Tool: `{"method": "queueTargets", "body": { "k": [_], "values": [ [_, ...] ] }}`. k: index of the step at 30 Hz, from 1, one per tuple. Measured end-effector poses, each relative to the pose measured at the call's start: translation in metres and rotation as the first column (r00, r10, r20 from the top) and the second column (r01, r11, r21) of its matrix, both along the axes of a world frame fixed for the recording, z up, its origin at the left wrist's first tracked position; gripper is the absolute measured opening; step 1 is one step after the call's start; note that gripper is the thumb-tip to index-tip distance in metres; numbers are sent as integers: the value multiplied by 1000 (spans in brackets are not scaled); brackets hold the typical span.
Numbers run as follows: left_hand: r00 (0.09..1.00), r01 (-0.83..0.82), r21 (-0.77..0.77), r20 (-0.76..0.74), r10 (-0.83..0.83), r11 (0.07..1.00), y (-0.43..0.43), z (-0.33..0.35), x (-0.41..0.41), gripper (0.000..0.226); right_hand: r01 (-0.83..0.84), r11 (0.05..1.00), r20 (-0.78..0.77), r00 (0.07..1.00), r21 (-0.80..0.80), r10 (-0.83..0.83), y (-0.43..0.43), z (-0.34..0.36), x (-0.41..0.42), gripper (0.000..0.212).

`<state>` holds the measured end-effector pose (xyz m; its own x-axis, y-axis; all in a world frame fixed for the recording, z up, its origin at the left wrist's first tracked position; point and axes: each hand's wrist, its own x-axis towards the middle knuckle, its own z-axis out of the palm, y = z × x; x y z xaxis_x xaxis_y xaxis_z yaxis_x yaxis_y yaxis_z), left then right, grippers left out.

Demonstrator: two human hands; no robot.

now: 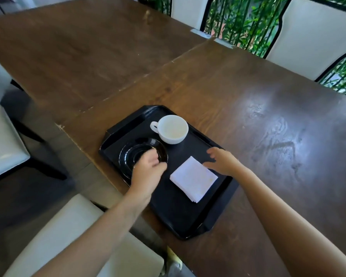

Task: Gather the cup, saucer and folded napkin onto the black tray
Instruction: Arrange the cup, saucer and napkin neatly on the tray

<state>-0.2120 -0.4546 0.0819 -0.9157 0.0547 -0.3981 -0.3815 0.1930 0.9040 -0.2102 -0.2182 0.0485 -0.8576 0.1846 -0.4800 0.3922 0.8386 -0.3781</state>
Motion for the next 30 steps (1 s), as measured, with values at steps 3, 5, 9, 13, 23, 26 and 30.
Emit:
{"method": "queueTargets", "body": {
  "k": [3, 5, 9, 13, 23, 26, 30],
  "values": [
    [993, -13, -87, -115, 3, 996, 3, 15, -50, 61, 18, 967, -101, 994, -255, -45, 2, 5, -29, 69],
    [997, 5, -122, -80, -15, 992, 16, 12, -72, 59, 25, 929, -120, 990, -368, -74, 0, 4, -49, 73],
    [998, 59, -225, -21, -65, 973, 44, -18, -87, 44, 12, 838, -83, 994, -546, -68, -5, -5, -80, 84],
    [998, 11, -237, -59, -26, 971, 46, -34, -97, 28, -16, 775, -71, 997, -632, -37, -8, -18, -98, 92],
    [999, -32, -98, -44, 28, 995, 42, -35, -112, 44, -111, 791, -323, 940, -601, -113, -15, -41, -102, 76],
    [999, -31, -77, -37, 28, 997, 42, -37, -115, 39, -96, 817, -362, 921, -569, -143, -18, -46, -99, 79],
    [1000, -20, -67, -25, 19, 998, 41, -39, -118, 38, -97, 815, -374, 915, -571, -153, -17, -48, -99, 79]
  ]
}}
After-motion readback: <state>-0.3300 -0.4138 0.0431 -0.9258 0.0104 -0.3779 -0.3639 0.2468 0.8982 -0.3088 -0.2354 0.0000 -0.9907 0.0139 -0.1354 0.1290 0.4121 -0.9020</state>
